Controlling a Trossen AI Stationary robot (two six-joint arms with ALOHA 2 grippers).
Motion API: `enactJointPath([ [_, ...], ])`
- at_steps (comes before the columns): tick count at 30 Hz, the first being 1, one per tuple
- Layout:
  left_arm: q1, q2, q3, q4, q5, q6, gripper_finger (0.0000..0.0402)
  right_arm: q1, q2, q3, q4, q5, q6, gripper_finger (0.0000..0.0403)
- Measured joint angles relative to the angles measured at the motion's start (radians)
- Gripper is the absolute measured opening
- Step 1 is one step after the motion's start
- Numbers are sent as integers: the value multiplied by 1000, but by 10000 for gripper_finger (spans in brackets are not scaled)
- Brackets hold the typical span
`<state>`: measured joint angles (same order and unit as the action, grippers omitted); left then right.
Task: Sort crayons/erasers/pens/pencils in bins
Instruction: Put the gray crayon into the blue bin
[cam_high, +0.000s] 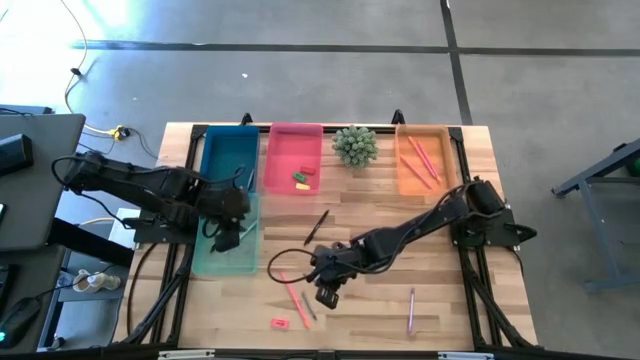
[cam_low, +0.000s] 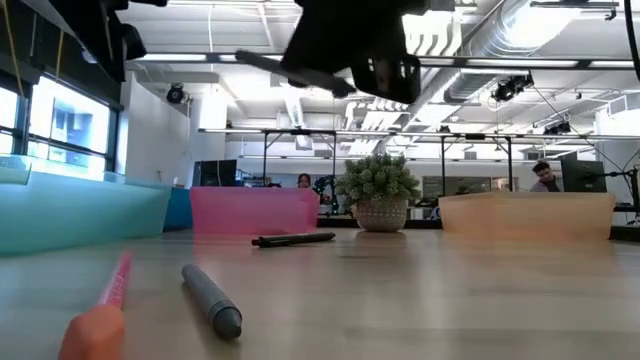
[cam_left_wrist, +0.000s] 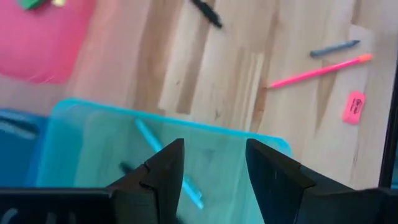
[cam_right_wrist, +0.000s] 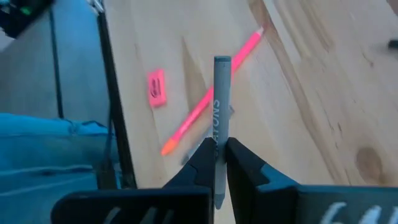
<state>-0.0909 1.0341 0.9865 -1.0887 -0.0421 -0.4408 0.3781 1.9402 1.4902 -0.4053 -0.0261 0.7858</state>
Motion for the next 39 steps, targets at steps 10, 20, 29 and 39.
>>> enactJointPath([
  [10,-102,-5,-157,273,3,0,159,-15,-39,1,103,70,-17,5],
  [20,-180,0,-225,615,4,-10,159,-32,-55,1,212,82,-57,5],
  [29,-202,4,-225,749,5,-57,159,-53,-55,1,321,79,-103,5],
  [39,-205,4,-225,925,5,-79,159,-92,-55,1,382,79,-152,5],
])
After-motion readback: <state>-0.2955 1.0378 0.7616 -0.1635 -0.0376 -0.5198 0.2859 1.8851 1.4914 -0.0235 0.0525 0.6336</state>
